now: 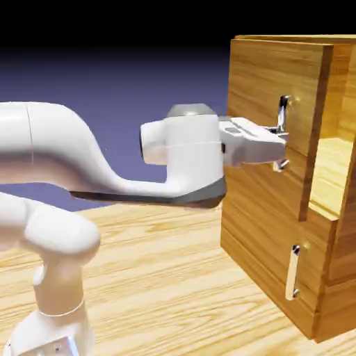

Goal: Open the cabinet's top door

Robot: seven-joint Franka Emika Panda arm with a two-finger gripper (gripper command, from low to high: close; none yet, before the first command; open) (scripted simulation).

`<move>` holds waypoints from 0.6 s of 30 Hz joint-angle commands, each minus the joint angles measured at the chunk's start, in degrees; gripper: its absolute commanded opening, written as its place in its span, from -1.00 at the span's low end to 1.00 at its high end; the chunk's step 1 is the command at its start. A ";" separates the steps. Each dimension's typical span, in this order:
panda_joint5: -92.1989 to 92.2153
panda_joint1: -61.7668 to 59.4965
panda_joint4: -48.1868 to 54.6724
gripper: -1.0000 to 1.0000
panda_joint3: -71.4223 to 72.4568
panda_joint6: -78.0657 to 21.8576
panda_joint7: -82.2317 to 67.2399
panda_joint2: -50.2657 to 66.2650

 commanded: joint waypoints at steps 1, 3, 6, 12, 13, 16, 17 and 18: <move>1.41 -2.07 -1.50 -1.00 1.69 -0.73 -0.32 -0.44; 4.35 -6.22 -4.44 -1.00 5.18 -2.03 -1.11 -1.52; 9.50 -12.45 -8.84 -1.00 10.70 -3.84 -2.67 -3.67; 23.18 -24.45 -17.45 -1.00 22.74 -6.81 -7.74 -10.17; 25.67 -26.07 -18.68 -1.00 24.60 -7.20 -8.79 -11.42; 33.14 -30.04 -21.95 -1.00 29.68 -8.35 -12.23 -15.21; 35.63 -31.07 -22.93 -1.00 31.22 -8.79 -13.46 -16.49; 38.12 -31.95 -23.87 -1.00 32.71 -9.28 -14.73 -17.78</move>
